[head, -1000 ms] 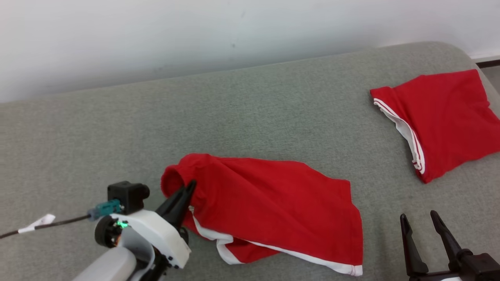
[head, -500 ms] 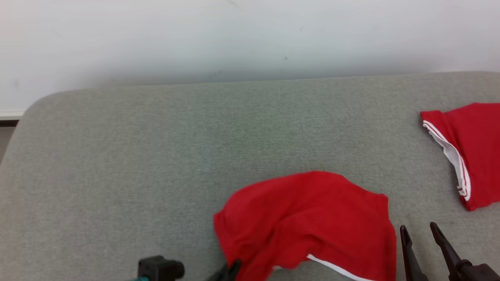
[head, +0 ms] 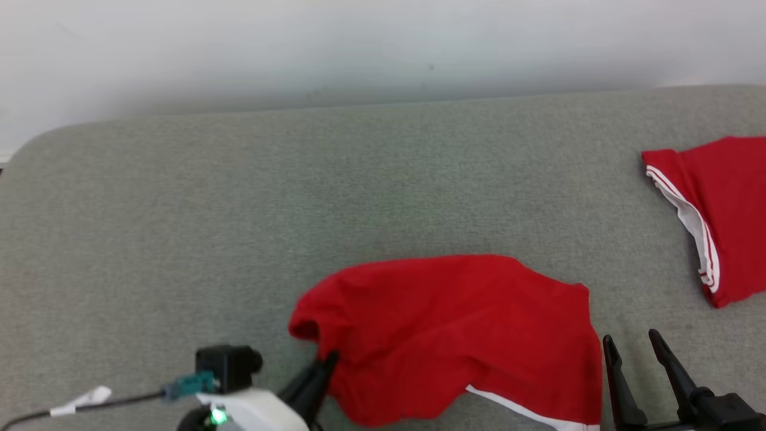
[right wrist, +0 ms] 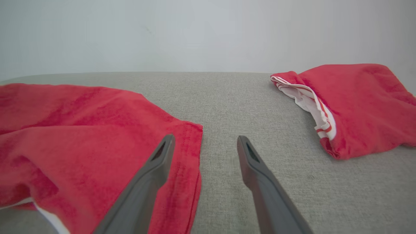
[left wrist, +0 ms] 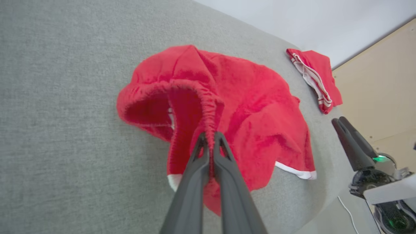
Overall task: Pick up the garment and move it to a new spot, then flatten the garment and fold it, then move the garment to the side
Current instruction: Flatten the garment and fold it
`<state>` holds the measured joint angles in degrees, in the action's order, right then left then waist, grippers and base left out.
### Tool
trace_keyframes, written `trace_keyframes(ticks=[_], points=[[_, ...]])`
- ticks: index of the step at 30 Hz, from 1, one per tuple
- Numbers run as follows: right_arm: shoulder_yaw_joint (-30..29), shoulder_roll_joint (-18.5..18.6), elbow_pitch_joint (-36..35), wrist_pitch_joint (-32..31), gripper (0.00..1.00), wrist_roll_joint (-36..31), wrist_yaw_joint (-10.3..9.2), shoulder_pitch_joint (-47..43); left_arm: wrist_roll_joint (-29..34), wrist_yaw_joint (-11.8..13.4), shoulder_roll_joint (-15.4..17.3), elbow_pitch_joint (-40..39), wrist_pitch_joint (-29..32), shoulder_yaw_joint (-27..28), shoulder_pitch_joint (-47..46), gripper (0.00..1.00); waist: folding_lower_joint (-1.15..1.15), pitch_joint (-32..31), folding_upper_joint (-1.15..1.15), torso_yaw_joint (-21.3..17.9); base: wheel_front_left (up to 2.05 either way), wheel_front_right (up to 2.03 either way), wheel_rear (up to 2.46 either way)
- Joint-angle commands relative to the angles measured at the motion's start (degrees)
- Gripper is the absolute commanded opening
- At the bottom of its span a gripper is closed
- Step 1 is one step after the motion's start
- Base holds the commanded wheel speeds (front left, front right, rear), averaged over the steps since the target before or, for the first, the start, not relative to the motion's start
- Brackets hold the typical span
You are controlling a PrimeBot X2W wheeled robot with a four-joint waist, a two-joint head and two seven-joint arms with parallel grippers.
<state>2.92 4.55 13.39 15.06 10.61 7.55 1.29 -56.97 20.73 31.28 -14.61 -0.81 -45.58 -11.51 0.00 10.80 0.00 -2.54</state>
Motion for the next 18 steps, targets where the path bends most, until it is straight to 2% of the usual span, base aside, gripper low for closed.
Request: trace_keyframes(ticks=[1, 10, 18], points=[[-0.16, 0.09, 0.17, 0.12, 1.00, 0.24, -0.14, 1.07, 0.06, -0.99, -0.82, 4.02, 0.07, 0.76, -2.91, 0.00, 0.00, 1.59, 0.00, -1.65, 0.00, 0.00, 0.00], [-0.14, 0.39, 0.11, 0.12, 1.00, 0.16, -0.14, 2.32, -0.86, -5.00, -3.09, 18.75, 1.28, 3.04, -12.28, 0.00, 0.00, 3.94, 0.00, -5.55, 0.00, 0.00, 0.00], [-0.06, 0.91, 0.26, 0.12, 1.00, -0.21, -0.14, 2.41, -1.69, -6.82, -4.14, 27.12, 0.60, 4.92, -16.87, 0.00, 0.00, 4.10, 0.00, -7.35, 0.00, 0.00, 0.00]])
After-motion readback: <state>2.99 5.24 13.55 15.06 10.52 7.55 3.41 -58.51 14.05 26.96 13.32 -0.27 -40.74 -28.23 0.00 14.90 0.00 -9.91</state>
